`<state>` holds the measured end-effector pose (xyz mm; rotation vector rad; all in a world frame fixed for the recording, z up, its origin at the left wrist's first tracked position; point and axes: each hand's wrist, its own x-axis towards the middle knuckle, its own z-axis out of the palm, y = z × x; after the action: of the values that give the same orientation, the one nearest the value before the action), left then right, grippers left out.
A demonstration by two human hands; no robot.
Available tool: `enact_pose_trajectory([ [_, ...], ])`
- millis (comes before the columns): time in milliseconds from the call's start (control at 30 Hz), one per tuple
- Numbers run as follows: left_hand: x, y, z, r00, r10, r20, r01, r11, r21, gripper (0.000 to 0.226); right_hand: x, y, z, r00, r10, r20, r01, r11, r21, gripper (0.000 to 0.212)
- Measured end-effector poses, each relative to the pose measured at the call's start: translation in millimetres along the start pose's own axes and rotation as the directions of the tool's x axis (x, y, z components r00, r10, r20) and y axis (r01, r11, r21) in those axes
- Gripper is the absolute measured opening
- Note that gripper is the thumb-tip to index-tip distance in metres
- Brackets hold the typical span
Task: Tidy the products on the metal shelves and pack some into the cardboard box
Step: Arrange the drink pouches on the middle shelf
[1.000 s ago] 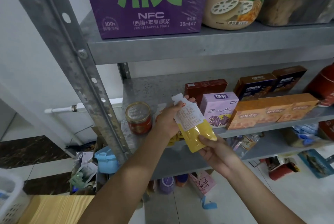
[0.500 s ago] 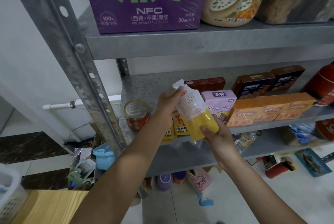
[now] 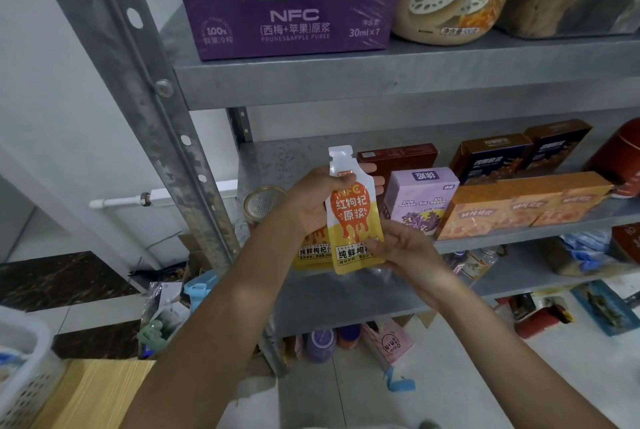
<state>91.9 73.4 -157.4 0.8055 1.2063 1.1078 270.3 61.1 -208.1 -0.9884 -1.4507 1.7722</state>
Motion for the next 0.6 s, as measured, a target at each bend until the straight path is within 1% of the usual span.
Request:
enact_pose_trajectory([
  [100,0.7,2.7,-2.9,1.000,-0.013,0.005,0.013,0.997,0.080,0.031,-2.8,7.5,2.1,0.998,0.057,-0.006,-0.057,0.998,0.029,0.016],
  [167,0.2,3.0,-6.9,1.000,0.007,-0.020,-0.005,0.992,0.123,0.022,-3.3,11.6,4.8,0.998,0.058,-0.020,-0.057,0.996,0.063,0.015],
  [200,-1.0,3.6,-8.1,1.000,0.013,-0.019,-0.011,0.993,0.116,0.017,-3.7,11.8,6.5,0.998,0.054,-0.026,-0.052,0.996,0.075,0.014],
  [233,-0.9,3.4,-9.2,1.000,0.020,0.009,-0.021,0.994,0.103,0.018,-3.3,12.0,7.5,0.998,0.048,-0.031,-0.045,0.995,0.084,0.014],
  [300,-1.5,2.9,-9.6,0.999,0.040,0.036,-0.044,0.992,0.120,0.021,-2.1,12.9,8.8,0.998,0.048,-0.032,-0.046,0.996,0.082,0.013],
  [400,-2.2,3.3,-10.0,0.998,0.067,0.014,-0.069,0.988,0.139,0.022,1.6,12.5,9.1,0.997,0.074,-0.019,-0.072,0.994,0.079,0.013],
  [500,2.2,3.2,-13.3,0.996,0.066,-0.057,-0.056,0.985,0.160,0.015,5.5,10.8,9.6,0.994,0.102,0.027,-0.105,0.986,0.127,0.017],
  [567,3.6,0.8,-16.5,0.998,0.041,-0.041,-0.033,0.982,0.184,0.024,7.7,11.4,13.1,0.994,0.102,0.043,-0.107,0.987,0.119,0.021],
  [600,4.7,-1.2,-18.2,0.999,0.040,-0.036,-0.033,0.981,0.192,0.026,8.9,12.7,15.4,0.995,0.099,0.034,-0.102,0.990,0.099,0.020],
])
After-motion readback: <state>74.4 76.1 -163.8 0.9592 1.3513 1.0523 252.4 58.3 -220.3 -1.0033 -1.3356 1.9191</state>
